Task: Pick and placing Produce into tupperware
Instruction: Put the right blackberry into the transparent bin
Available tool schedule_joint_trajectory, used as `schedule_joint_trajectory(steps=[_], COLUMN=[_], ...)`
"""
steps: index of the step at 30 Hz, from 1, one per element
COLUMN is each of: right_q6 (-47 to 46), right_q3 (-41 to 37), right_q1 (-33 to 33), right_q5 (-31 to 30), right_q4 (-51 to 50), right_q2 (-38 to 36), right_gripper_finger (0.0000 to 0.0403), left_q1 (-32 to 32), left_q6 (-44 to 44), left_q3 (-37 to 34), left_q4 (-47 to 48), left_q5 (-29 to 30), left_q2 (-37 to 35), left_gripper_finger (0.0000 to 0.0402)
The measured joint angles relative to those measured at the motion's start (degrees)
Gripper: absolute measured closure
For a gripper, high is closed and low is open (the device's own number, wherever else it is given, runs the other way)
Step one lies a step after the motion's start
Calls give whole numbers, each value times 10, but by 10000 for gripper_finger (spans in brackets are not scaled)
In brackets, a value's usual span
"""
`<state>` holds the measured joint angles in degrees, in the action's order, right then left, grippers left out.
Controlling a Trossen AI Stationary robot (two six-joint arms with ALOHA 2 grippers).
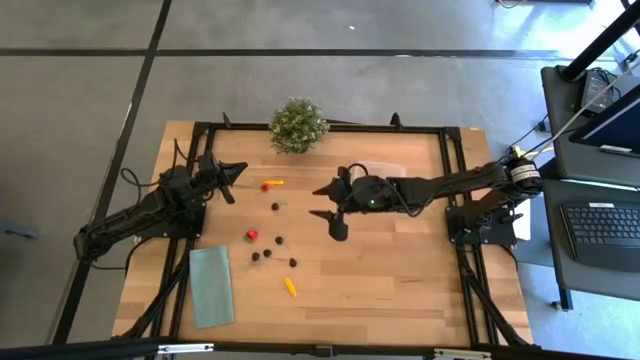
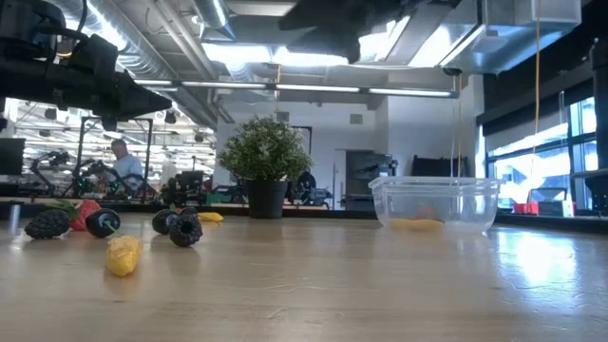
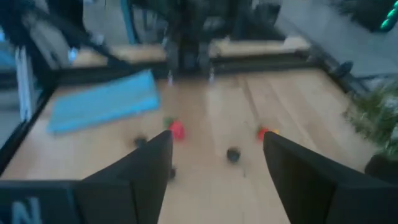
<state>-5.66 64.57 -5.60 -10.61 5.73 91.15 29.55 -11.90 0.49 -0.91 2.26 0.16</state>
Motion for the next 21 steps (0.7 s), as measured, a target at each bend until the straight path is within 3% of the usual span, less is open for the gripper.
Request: schedule_joint_trajectory(steps=[6,13,17,21], right_q6=[51,120,123,104], right_q3=[80,202,231,236], right_q1=[-13,-32,-47,-60], right_q5=[3,2,6,85], right_q4=[-18,-185,-214,-194], right_q2=[60,147,198,242], right_gripper_finger=[191,204,204,205], left_q1=[0,-1,-1,-1], left_q6=[0,0,0,0], left_q3=[0,0,0,0], left_q4=[0,0,0,0], left_q5=[0,0,0,0], left_q2=[0,0,0,0], left_gripper_finger=[401,401,401,401])
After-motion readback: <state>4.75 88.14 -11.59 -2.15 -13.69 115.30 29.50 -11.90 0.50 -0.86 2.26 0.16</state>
